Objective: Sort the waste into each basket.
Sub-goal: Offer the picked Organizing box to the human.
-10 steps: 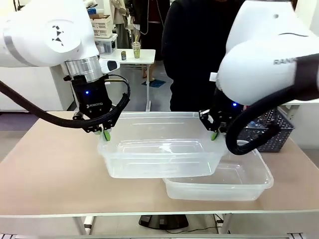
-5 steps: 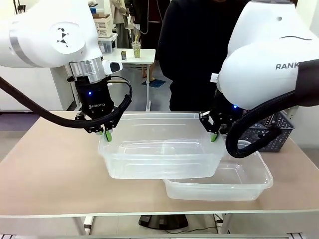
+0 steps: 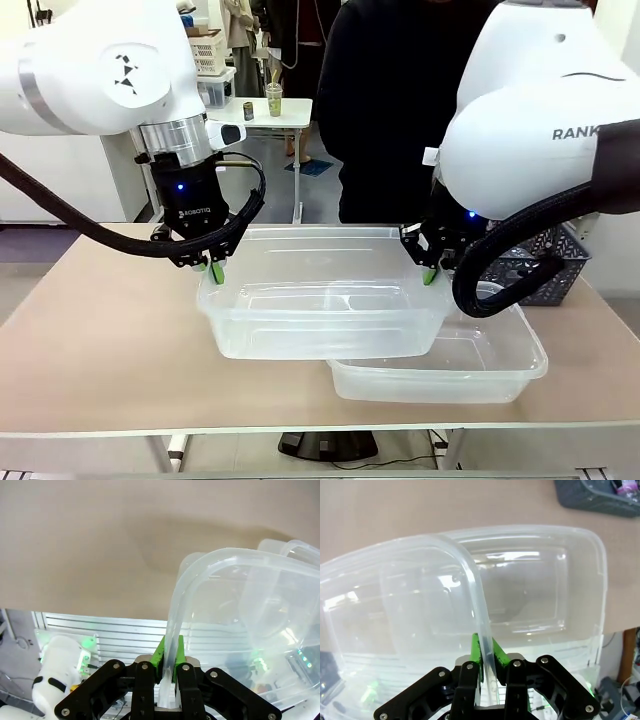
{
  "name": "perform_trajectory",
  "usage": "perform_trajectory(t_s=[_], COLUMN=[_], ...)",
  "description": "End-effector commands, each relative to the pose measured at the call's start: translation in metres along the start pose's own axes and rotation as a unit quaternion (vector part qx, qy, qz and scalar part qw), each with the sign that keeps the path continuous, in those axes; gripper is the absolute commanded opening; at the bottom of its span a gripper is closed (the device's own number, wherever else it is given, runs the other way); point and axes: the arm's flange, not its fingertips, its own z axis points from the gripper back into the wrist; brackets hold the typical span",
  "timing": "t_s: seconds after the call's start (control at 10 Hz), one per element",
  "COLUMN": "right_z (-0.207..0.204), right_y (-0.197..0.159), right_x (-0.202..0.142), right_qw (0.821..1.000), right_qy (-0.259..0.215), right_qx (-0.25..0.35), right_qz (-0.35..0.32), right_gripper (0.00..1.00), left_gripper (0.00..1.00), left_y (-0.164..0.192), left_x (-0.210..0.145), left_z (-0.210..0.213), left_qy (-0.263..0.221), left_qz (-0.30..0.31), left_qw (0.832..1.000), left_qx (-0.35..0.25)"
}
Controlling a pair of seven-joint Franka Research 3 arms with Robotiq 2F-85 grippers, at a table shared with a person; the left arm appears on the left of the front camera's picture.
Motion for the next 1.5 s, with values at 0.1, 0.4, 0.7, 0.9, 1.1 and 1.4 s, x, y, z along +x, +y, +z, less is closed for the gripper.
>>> perform_trajectory(t_s=[0.1, 0.4, 0.7, 0.9, 1.1, 1.4], right_z=[0.0019, 0.0019, 0.0019, 0.0019, 0.0019, 0.0019], right_y=[-0.0005, -0.0005, -0.0005, -0.0005, -0.0005, -0.0005], right_x=[0.0046, 0.0046, 0.0046, 0.0046, 0.0046, 0.0046], right_qw=[1.000, 1.000, 1.000, 1.000, 1.000, 1.000], right_qy=[0.001, 0.001, 0.001, 0.001, 0.001, 0.001], right_qx=[0.002, 0.002, 0.002, 0.002, 0.002, 0.002], right_qz=[0.002, 0.002, 0.002, 0.002, 0.002, 0.002], right_gripper=[0.06, 0.06, 0.06, 0.06, 0.06, 0.06], left_gripper=[0.06, 0.06, 0.06, 0.06, 0.06, 0.06], left_y=[0.0047, 0.0047, 0.0047, 0.0047, 0.0047, 0.0047], left_x=[-0.0029, -0.0029, -0.0029, -0.0029, -0.0029, -0.0029], left_z=[0.0031, 0.0031, 0.0031, 0.0031, 0.0031, 0.0031], left_qy=[-0.003, -0.003, -0.003, -0.003, -0.003, -0.003], left_qz=[0.005, 0.005, 0.005, 0.005, 0.005, 0.005], left_qw=[1.000, 1.000, 1.000, 1.000, 1.000, 1.000], left_qx=[-0.003, -0.003, -0.003, -0.003, -0.003, -0.003])
